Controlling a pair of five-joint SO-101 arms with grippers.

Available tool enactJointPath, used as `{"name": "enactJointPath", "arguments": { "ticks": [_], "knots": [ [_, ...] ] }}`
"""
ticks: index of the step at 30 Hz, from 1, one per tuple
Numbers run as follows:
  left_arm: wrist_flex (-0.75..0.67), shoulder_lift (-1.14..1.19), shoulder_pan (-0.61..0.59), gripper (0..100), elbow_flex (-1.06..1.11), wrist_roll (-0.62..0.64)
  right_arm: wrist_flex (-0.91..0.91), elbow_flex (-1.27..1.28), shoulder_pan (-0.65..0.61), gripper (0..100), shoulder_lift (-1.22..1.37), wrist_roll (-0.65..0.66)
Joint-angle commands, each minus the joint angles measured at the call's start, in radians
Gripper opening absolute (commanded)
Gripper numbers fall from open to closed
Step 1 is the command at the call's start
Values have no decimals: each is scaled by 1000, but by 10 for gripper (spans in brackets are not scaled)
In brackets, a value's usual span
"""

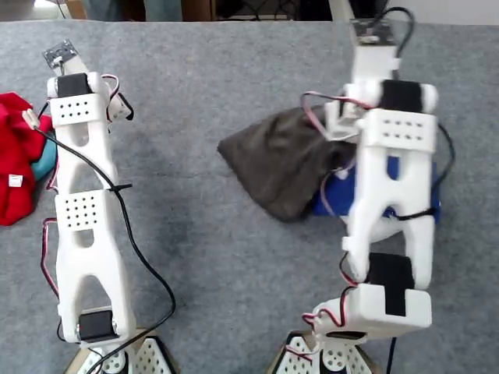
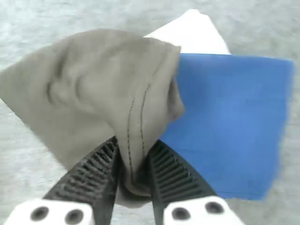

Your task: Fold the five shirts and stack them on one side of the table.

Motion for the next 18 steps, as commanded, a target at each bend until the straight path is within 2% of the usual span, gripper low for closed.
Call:
{"name": "enactJointPath", "arguments": {
  "ticks": [1,4,7,10,13,18],
  "knots": [
    [-12,-12,13,213,-47,6,8,-47,109,16,-5,58],
    [-12,-11,15,213,-47,6,17,-47,186,16,-10,83],
    [-15,-11,16,213,-44,6,84,-39,189,17,-4,83],
    [-12,-11,35,213,-41,5,84,-28,126,17,2,75],
    [-11,-11,61,213,-39,5,28,-21,35,17,4,14],
    [-9,-14,39,213,-47,5,11,-27,-183,16,4,-49]
  ]
}}
